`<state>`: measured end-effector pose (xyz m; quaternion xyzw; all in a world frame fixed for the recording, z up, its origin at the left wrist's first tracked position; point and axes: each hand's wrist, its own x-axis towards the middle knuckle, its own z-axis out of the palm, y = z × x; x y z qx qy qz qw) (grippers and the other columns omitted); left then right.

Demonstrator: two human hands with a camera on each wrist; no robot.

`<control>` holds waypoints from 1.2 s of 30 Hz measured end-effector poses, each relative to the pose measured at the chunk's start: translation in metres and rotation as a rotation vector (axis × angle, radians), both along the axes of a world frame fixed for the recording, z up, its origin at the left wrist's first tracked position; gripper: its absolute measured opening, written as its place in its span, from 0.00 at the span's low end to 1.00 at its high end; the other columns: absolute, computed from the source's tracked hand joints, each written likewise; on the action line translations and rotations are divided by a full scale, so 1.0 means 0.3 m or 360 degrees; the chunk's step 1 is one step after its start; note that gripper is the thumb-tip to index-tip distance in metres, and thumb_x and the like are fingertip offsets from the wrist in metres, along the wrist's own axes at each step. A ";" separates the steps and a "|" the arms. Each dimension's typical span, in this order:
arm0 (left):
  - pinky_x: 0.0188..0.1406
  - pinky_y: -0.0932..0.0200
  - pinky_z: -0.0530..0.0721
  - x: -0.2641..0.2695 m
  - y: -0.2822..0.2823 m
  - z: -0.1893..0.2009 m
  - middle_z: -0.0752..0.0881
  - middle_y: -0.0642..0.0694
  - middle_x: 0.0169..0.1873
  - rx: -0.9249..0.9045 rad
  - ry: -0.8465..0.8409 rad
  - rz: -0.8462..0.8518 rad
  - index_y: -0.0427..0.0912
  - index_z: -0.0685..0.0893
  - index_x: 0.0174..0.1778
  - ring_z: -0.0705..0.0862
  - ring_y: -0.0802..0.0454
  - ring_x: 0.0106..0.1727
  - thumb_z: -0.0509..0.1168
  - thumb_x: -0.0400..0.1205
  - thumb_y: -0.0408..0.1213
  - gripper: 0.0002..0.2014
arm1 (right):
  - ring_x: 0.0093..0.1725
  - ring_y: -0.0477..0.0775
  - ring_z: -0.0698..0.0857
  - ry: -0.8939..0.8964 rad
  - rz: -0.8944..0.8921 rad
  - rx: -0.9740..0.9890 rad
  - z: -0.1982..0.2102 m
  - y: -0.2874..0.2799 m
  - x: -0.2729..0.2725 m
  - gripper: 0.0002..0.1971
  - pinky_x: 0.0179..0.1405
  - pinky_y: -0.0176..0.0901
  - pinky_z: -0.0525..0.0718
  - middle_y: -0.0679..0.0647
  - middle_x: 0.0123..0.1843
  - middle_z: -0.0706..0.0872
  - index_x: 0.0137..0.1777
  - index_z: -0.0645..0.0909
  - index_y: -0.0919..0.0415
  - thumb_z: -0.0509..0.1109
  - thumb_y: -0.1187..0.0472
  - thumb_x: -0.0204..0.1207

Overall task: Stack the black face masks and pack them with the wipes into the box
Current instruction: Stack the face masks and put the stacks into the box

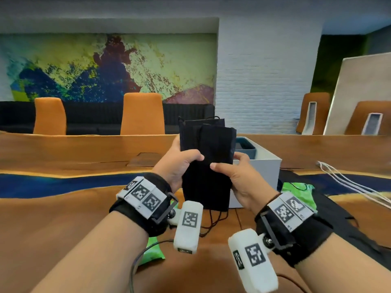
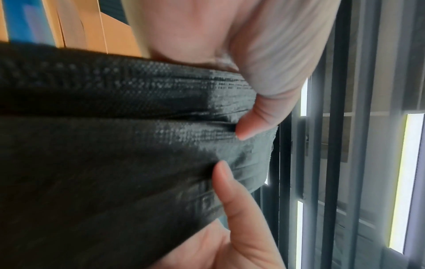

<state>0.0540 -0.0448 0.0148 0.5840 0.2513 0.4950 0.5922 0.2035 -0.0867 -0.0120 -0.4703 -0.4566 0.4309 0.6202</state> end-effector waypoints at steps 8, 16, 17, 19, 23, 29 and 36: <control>0.48 0.50 0.84 0.033 0.036 -0.059 0.79 0.34 0.55 -0.0077 0.0035 -0.0133 0.56 0.78 0.62 0.82 0.40 0.53 0.62 0.79 0.21 0.24 | 0.56 0.55 0.86 -0.0212 0.0152 -0.0048 -0.025 0.005 0.027 0.15 0.55 0.49 0.86 0.56 0.55 0.85 0.59 0.75 0.52 0.71 0.66 0.76; 0.59 0.42 0.83 0.025 0.073 -0.113 0.85 0.45 0.61 -0.0016 0.0106 -0.0158 0.51 0.73 0.69 0.84 0.46 0.63 0.72 0.72 0.45 0.29 | 0.59 0.55 0.85 -0.0107 0.0016 0.0150 -0.038 0.032 0.058 0.13 0.61 0.56 0.84 0.55 0.57 0.85 0.57 0.76 0.51 0.72 0.64 0.75; 0.61 0.41 0.82 0.025 0.070 -0.120 0.85 0.44 0.62 -0.0008 0.0186 -0.0203 0.50 0.73 0.70 0.84 0.45 0.63 0.71 0.72 0.45 0.29 | 0.59 0.55 0.85 -0.0061 0.0016 0.0159 -0.042 0.035 0.063 0.14 0.61 0.56 0.84 0.55 0.57 0.85 0.57 0.76 0.51 0.72 0.64 0.75; 0.60 0.45 0.84 0.025 0.064 -0.127 0.87 0.44 0.59 0.0008 0.0255 -0.0231 0.47 0.76 0.68 0.86 0.47 0.61 0.73 0.72 0.41 0.28 | 0.59 0.56 0.85 -0.0029 0.0017 0.0167 -0.051 0.042 0.064 0.15 0.60 0.55 0.85 0.56 0.58 0.85 0.58 0.75 0.52 0.73 0.62 0.75; 0.56 0.55 0.84 0.019 0.043 -0.140 0.90 0.49 0.50 0.0063 0.0353 -0.0273 0.48 0.82 0.59 0.88 0.54 0.55 0.76 0.71 0.39 0.20 | 0.57 0.53 0.85 -0.0139 -0.0005 0.0202 -0.067 0.041 0.042 0.15 0.49 0.43 0.86 0.56 0.57 0.84 0.57 0.73 0.52 0.73 0.57 0.75; 0.62 0.50 0.81 0.032 0.022 -0.186 0.88 0.48 0.57 0.0070 0.0524 -0.0248 0.51 0.80 0.64 0.84 0.51 0.62 0.77 0.71 0.38 0.25 | 0.52 0.44 0.87 -0.0261 -0.0021 0.0243 -0.113 0.008 0.051 0.24 0.40 0.32 0.85 0.51 0.55 0.87 0.61 0.78 0.54 0.70 0.44 0.68; 0.67 0.44 0.79 0.051 0.021 -0.209 0.88 0.50 0.55 0.0063 0.0461 -0.0098 0.51 0.81 0.63 0.84 0.51 0.62 0.78 0.69 0.38 0.26 | 0.58 0.47 0.85 -0.0270 -0.0123 0.0267 -0.161 0.015 0.051 0.26 0.52 0.42 0.86 0.49 0.57 0.85 0.63 0.75 0.50 0.75 0.46 0.66</control>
